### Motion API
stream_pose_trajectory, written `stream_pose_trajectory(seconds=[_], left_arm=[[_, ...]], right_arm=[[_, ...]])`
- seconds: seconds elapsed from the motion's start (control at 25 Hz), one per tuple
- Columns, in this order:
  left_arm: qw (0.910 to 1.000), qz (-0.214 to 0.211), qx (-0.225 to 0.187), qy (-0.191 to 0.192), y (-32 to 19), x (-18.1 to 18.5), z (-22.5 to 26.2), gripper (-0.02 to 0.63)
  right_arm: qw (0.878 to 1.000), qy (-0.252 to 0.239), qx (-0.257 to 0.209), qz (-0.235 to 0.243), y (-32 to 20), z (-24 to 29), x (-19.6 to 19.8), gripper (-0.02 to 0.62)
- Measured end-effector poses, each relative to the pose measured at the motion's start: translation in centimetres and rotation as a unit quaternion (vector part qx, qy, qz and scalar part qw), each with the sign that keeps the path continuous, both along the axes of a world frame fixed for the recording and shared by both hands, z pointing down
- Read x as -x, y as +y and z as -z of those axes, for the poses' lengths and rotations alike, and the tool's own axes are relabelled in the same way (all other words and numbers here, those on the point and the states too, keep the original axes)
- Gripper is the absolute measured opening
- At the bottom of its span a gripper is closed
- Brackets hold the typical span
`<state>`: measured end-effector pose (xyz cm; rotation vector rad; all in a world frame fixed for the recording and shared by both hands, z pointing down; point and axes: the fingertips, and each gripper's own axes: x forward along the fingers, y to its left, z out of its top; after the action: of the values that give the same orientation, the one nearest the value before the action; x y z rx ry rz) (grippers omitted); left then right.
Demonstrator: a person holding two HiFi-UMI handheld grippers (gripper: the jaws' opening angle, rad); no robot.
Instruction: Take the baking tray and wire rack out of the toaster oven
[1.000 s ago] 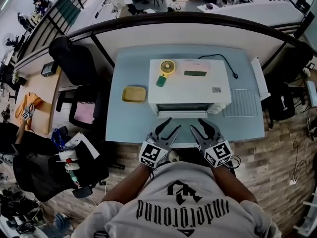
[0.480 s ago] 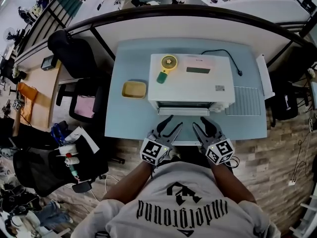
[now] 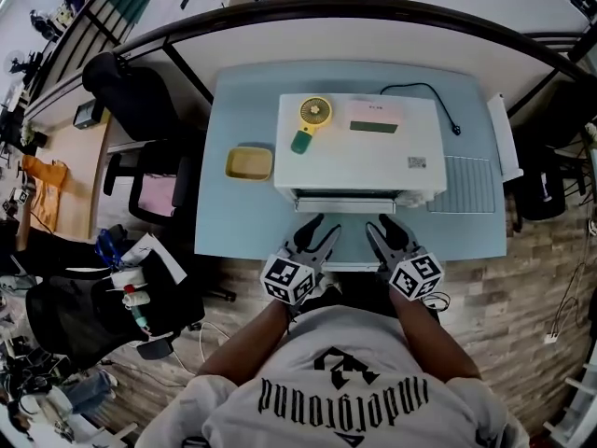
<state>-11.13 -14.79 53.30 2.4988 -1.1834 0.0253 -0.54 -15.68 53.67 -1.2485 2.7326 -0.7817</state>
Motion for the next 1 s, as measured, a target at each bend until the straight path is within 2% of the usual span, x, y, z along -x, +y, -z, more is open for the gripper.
stream_pose_trajectory(seconds=[0.16, 0.4, 0.72, 1.0], left_arm=[[0.9996, 0.002, 0.024, 0.015, -0.4, -0.2, -1.8, 0.192], [0.9965, 0.016, 0.066, 0.048, -1.2, 0.1, -4.8, 0.193], [0.9895, 0.031, 0.109, 0.089, -2.0, -0.1, -7.8, 0.195], [0.9779, 0.053, 0.152, 0.133, -2.7, -0.3, -10.6, 0.193]], right_arm=[[0.998, -0.04, 0.039, -0.02, -0.6, -2.0, -0.8, 0.178], [0.994, -0.071, 0.076, -0.044, -1.4, -5.0, -1.7, 0.178], [0.988, -0.085, 0.113, -0.057, -2.3, -8.5, -2.4, 0.183], [0.974, -0.138, 0.159, -0.079, -3.4, -11.1, -3.2, 0.184]])
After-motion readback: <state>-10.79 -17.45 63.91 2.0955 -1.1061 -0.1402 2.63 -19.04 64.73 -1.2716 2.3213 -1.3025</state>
